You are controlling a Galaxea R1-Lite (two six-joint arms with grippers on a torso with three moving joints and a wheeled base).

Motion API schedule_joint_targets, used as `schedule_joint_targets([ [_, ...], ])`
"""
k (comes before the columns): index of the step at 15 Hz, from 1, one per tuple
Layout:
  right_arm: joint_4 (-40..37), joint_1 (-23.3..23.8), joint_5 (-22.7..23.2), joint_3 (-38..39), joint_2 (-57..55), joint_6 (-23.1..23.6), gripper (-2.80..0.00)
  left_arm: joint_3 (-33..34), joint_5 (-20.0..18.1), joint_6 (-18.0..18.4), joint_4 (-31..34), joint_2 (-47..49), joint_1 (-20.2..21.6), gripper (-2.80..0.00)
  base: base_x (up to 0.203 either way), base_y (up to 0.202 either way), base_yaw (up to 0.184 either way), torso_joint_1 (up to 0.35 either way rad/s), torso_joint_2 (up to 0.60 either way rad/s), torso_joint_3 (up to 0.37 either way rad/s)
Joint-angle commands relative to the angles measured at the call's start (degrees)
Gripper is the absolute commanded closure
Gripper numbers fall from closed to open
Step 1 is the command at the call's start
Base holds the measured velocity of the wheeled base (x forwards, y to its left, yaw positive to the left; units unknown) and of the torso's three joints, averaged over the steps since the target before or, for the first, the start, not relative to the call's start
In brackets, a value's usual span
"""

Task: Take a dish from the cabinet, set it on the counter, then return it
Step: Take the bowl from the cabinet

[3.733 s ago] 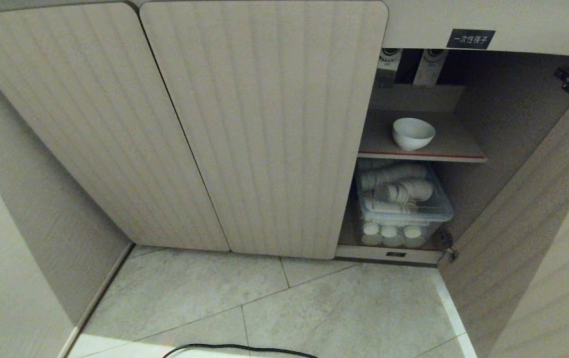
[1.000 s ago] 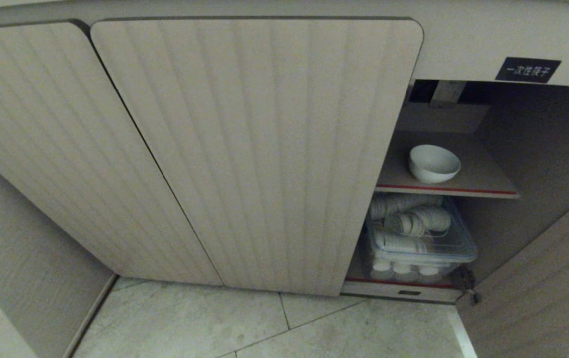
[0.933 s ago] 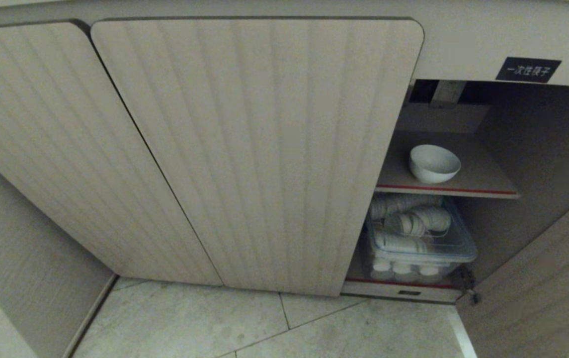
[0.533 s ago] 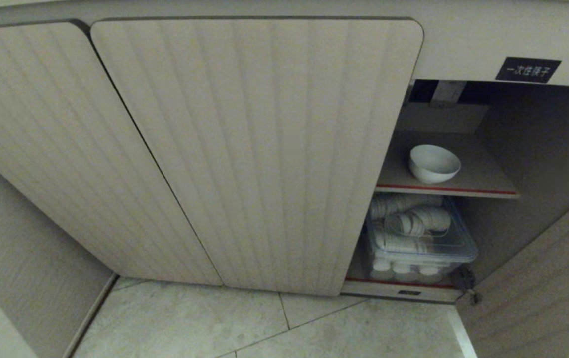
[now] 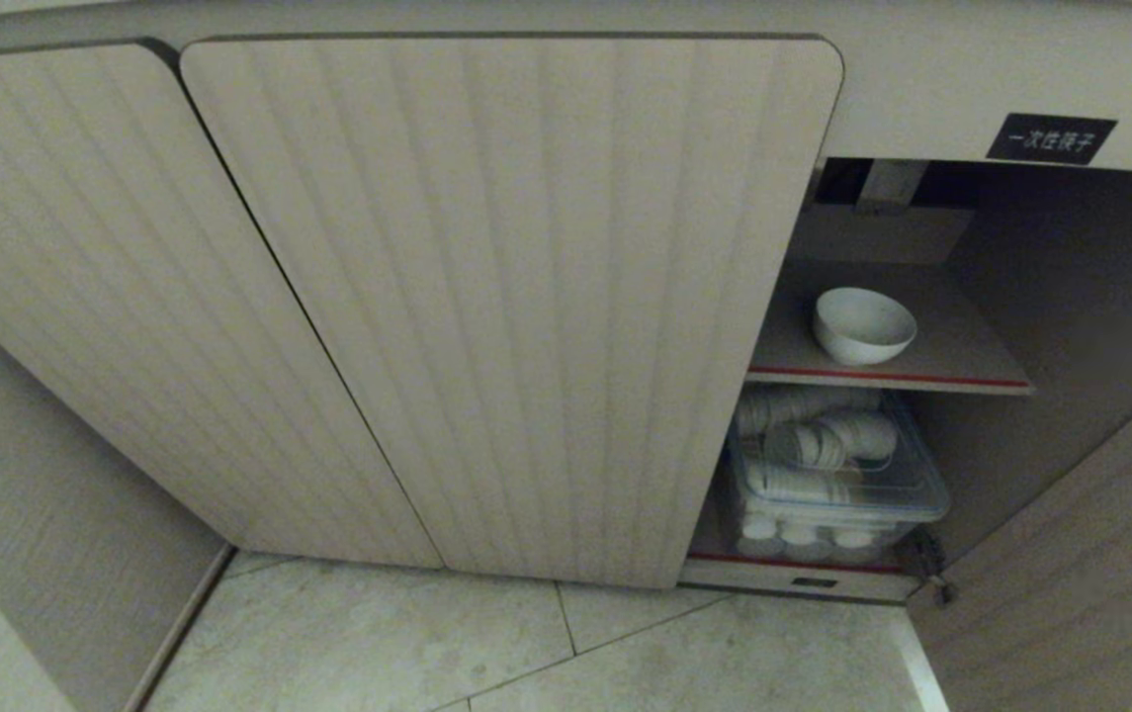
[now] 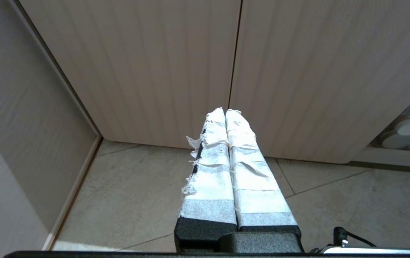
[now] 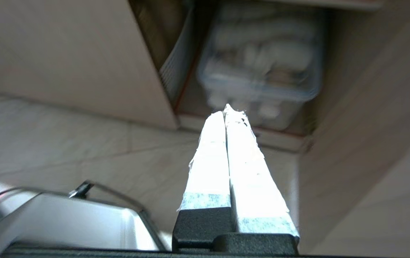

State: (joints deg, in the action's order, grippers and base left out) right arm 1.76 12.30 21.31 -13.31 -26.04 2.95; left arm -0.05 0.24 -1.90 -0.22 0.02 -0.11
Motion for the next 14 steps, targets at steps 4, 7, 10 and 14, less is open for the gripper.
schedule_joint_targets([
  [4,0.9,2.7,3.0,-2.3,-14.4,3.7,0.00,0.0,0.0,0.0,0.0,0.0,0.0,0.00,0.000,0.000,0.000,0.000,0.00,0.000],
  [7,7.7,2.3,3.0,-2.7,-20.0,4.9,0.00,0.0,0.0,0.0,0.0,0.0,0.0,0.00,0.000,0.000,0.000,0.000,0.00,0.000],
  [10,10.9,2.1,3.1,-2.3,-22.9,4.8,0.00,0.0,0.0,0.0,0.0,0.0,0.0,0.00,0.000,0.000,0.000,0.000,0.00,0.000],
  [14,13.8,2.1,3.2,-2.4,-27.7,4.0,0.00,0.0,0.0,0.0,0.0,0.0,0.0,0.00,0.000,0.000,0.000,0.000,0.00,0.000],
])
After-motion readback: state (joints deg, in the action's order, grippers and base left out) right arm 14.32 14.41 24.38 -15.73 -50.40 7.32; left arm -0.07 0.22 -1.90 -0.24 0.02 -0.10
